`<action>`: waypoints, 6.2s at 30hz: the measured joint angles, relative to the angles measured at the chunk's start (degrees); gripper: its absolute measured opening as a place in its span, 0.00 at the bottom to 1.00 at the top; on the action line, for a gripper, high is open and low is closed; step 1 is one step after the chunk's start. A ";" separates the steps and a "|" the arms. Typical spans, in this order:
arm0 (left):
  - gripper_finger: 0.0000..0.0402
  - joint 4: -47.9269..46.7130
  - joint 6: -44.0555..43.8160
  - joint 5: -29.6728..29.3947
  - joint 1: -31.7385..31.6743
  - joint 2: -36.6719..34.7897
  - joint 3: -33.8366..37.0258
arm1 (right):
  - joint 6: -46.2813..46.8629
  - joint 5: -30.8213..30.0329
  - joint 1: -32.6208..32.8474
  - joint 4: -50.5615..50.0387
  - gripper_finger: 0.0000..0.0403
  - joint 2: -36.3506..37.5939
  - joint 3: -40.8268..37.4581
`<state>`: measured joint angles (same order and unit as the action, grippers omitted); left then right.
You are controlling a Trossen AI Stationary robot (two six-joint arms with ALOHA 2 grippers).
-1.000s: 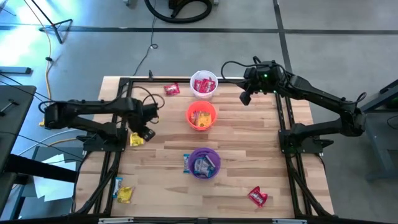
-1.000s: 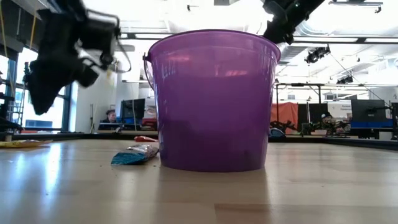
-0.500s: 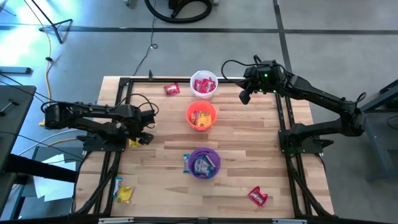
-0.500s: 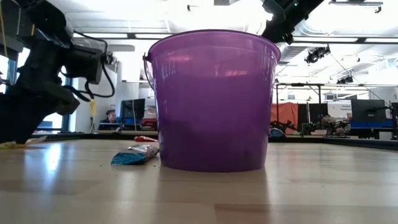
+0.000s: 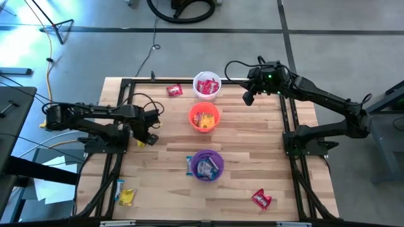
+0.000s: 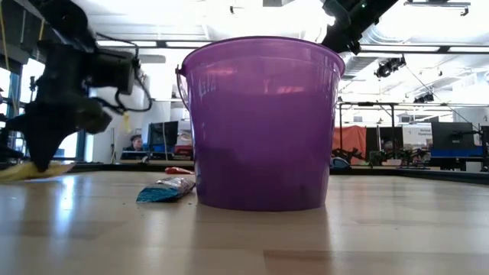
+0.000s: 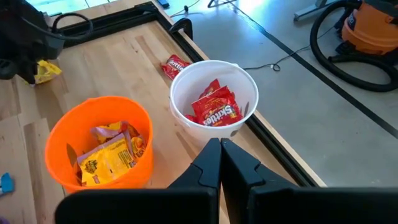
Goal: Sort candy
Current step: Put the yellow candy into the orange bucket, then put the red candy into the white bucket
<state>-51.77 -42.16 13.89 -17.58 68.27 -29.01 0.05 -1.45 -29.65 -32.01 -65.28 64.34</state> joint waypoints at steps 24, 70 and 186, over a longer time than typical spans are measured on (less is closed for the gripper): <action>0.00 11.96 17.32 0.82 -3.13 22.73 -48.01 | 0.00 -0.07 0.00 0.13 0.00 -0.02 0.00; 0.38 18.33 35.33 -3.52 -3.45 26.25 -52.79 | 7.23 -1.57 5.20 2.54 0.00 0.02 -1.08; 0.38 49.56 23.24 -5.58 -10.29 -15.79 -3.31 | 40.65 -1.75 23.19 14.35 0.00 1.81 -21.64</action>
<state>-2.22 -18.92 8.32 -27.87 52.48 -32.32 40.70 -3.20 -6.46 -17.66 -63.46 42.69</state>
